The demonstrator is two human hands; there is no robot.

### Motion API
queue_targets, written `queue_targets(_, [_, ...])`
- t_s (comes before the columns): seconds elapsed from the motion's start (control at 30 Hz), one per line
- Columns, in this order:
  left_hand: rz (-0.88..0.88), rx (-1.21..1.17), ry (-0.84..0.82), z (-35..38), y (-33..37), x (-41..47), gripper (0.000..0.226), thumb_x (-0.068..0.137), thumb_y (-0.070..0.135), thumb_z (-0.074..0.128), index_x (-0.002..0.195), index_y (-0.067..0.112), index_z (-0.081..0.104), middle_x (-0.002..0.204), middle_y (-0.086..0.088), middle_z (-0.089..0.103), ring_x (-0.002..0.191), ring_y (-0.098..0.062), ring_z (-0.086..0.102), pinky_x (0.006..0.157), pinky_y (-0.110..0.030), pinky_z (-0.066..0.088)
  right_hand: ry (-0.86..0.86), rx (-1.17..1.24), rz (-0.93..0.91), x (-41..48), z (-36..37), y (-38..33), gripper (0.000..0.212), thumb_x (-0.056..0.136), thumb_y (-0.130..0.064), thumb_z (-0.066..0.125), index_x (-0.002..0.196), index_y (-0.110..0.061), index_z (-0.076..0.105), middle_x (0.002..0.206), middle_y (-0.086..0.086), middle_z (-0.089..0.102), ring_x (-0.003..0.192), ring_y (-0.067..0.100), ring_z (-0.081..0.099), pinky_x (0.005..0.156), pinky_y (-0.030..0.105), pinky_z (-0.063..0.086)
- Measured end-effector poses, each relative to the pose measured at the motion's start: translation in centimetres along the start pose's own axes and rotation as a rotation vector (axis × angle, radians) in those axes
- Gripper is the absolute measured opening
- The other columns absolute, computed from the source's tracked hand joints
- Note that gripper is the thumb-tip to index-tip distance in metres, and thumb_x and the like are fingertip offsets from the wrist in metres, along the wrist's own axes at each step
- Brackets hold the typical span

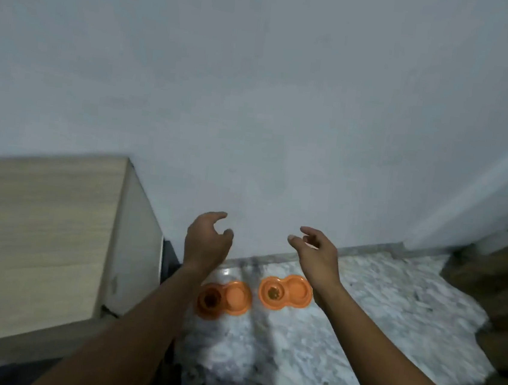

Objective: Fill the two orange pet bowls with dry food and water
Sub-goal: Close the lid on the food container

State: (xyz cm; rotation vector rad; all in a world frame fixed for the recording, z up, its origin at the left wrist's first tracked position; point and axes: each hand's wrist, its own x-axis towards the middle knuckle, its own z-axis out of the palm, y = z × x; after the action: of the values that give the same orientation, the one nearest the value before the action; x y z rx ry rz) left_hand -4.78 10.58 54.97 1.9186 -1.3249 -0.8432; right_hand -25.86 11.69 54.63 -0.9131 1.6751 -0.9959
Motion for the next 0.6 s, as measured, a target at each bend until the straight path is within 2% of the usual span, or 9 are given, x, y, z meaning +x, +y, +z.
queue_targets(0.2, [0.119,0.074,0.069,-14.3,2.3,-8.2,0.036,0.083,0.024,0.066,0.119,0.024,0.069,0.131,0.004,0.062,0.122,-0.018,0.057,0.103,-0.028,0.041,-0.067,0.027,-0.107,-12.4,3.5,-6.4,0.033,0.087,-0.03,0.075,0.118,-0.026,0.069,0.122,0.001,0.062,0.114,0.019,0.06,0.097,0.035,0.048])
queue_targets(0.43, [0.124,0.086,0.126,-26.0,-0.8,-19.4,0.035,0.08,0.023,0.067,0.115,0.025,0.071,0.126,0.0,0.066,0.114,-0.019,0.062,0.101,-0.027,0.044,-0.151,0.058,-0.161,-26.4,7.1,-7.8,0.033,0.087,-0.031,0.074,0.119,-0.024,0.069,0.122,0.001,0.064,0.113,0.018,0.06,0.097,0.036,0.048])
queue_targets(0.5, [0.119,0.089,0.128,-29.0,-1.6,-21.7,0.034,0.081,0.023,0.068,0.114,0.026,0.071,0.118,-0.003,0.07,0.101,-0.02,0.068,0.097,-0.027,0.047,-0.175,0.049,-0.181,-29.4,8.4,-8.5,0.033,0.089,-0.03,0.074,0.12,-0.023,0.068,0.122,0.002,0.064,0.112,0.018,0.06,0.095,0.035,0.048])
queue_targets(0.57, [0.106,0.092,0.125,-32.1,-2.6,-23.7,0.033,0.081,0.023,0.067,0.114,0.028,0.071,0.1,-0.006,0.074,0.08,-0.019,0.071,0.09,-0.026,0.05,-0.206,0.041,-0.209,-32.3,10.0,-9.2,0.033,0.09,-0.03,0.073,0.121,-0.021,0.068,0.122,0.002,0.064,0.112,0.018,0.059,0.093,0.034,0.047])
queue_targets(0.6, [0.103,0.095,0.124,-33.5,-3.1,-24.5,0.033,0.081,0.024,0.067,0.114,0.029,0.071,0.095,-0.005,0.073,0.078,-0.018,0.071,0.087,-0.024,0.05,-0.211,0.036,-0.221,-33.7,10.8,-9.6,0.034,0.09,-0.029,0.073,0.122,-0.02,0.068,0.121,0.002,0.064,0.111,0.018,0.059,0.093,0.033,0.047])
